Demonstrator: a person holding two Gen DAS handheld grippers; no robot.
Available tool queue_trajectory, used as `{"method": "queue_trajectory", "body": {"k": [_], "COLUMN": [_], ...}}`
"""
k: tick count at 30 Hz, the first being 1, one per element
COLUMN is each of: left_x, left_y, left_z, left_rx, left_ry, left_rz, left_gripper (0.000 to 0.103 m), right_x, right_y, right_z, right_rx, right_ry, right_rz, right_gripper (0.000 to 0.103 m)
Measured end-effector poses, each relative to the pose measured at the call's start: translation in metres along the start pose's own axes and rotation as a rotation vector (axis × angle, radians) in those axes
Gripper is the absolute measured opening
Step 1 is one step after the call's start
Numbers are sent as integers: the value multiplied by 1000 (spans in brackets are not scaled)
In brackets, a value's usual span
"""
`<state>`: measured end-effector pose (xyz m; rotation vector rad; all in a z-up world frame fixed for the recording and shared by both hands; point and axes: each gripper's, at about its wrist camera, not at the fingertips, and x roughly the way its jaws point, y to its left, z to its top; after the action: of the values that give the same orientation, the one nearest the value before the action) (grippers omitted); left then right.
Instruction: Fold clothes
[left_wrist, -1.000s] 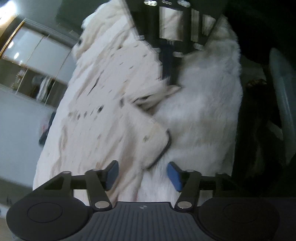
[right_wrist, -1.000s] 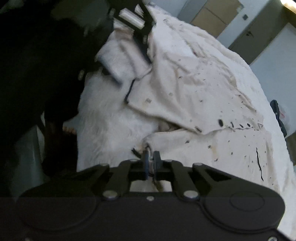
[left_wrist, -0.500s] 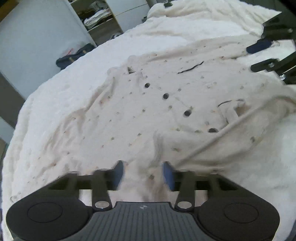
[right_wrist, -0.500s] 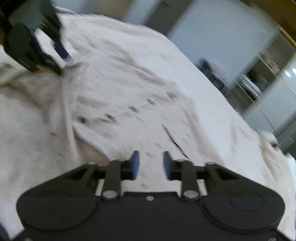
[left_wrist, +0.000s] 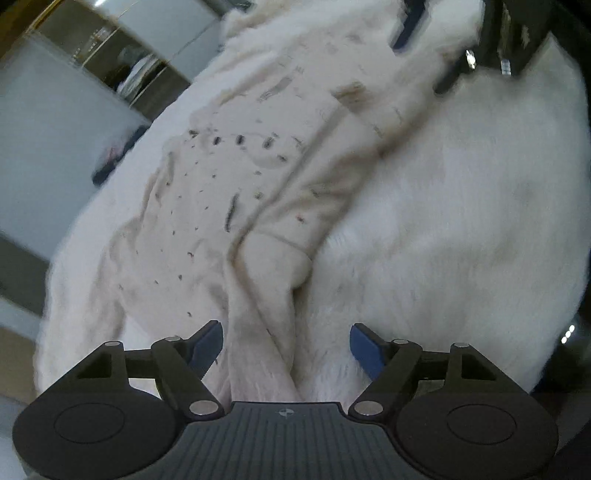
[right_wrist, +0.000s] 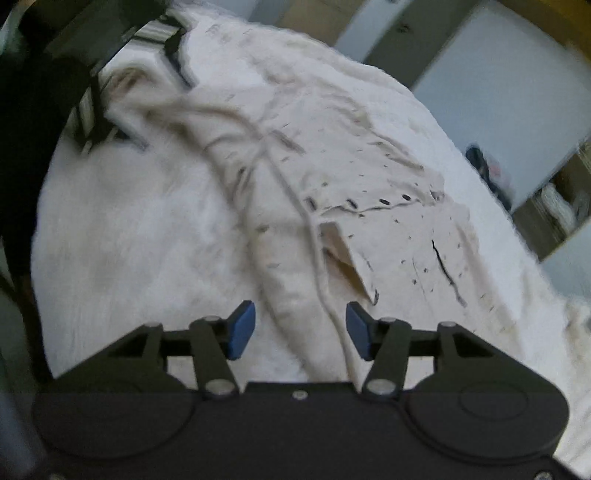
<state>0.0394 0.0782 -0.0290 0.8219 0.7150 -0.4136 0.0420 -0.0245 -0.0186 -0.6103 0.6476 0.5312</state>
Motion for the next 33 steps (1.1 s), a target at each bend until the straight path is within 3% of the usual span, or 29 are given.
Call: {"method": "queue_trajectory", "body": {"k": [3,5,6,8,9,10,11,12,16,20,24,29,31,32,33], "left_x": [7,15,20,27,29,31,33,32,-18,-68,-97,-92,-92,-94,-96], "left_y": [36,50,53,56,55,53,50,48,34,27,11,20,18,14,11], "left_z": [-3,-4,-4,-5,-5,-5,-5,-5,-11,-23,-45,-77,-81,-79,-77], "left_rx": [-149,-194,-202,-224,-226,-224,-212,-199,-107,35,262,306,273,260,247], "left_ry": [-4,9,20,41,48,57,68,66,-11,-92,-83,44,20,7,-6], "left_rz": [-59,-71,-76,-125,-132,-137,-134,-132,-122,-147,-127,-94,-75,-88,-102], "left_gripper": [70,59,48,36,19,9,9,7,6,3,2,3,5,8,21], "right_x": [11,27,28,39,41,42,45,39,0,-47,-78,-88,-84,-83,-84], "right_y": [-34,-44,-43,-43,-42,-40,-38,-34,-19,-4,22,45,51,53,53], "right_z": [6,4,0,-7,-9,-12,-13,-14,-9,-15,-28,-50,-56,-58,-58], "right_rx": [120,128,122,107,106,106,96,82,10,-49,-131,-182,-179,-179,-179], "right_ry": [5,50,63,107,124,138,162,167,69,-1,-26,29,62,71,64], "right_rz": [44,82,87,100,104,107,122,121,125,116,127,126,139,147,138], "right_gripper": [44,38,36,32,27,7,0,0,0,0,0,0,0,5,6]}}
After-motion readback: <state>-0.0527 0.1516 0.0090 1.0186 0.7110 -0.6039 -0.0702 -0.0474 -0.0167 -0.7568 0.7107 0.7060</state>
